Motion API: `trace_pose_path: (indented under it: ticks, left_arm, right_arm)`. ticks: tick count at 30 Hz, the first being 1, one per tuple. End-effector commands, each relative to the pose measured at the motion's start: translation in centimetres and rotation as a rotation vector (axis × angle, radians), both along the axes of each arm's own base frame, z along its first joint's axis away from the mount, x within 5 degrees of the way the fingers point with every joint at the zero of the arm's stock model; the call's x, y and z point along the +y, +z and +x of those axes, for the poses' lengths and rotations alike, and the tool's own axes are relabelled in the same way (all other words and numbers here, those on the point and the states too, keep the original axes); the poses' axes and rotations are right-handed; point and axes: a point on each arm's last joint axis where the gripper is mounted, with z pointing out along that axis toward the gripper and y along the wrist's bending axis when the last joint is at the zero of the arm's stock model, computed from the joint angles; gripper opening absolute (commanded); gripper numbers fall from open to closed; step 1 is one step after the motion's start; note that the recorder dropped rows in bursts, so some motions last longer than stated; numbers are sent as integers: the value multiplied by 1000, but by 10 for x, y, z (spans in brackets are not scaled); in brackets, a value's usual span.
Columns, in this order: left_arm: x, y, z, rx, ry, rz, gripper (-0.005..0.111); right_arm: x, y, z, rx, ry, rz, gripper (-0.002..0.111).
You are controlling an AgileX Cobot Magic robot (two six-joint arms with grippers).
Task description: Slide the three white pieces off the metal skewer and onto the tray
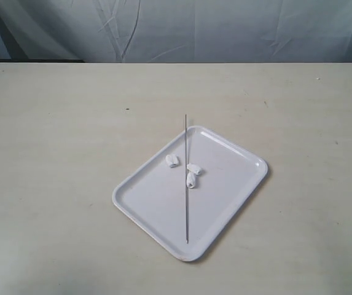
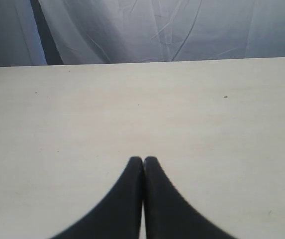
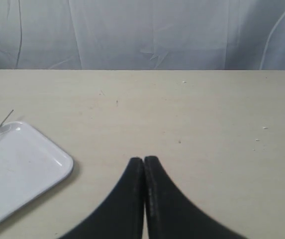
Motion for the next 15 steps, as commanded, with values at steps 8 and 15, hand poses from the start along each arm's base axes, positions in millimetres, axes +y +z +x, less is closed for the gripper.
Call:
trace_pose_path:
  ticks: [8, 15]
  left_arm:
    - [-1, -2, -1, 18, -7, -11, 0]
    - [1, -2, -1, 18, 21, -14, 0]
  right_arm:
    - [-1, 0, 0, -9, -10, -15, 0]
    - [-1, 1, 0, -18, -10, -12, 0]
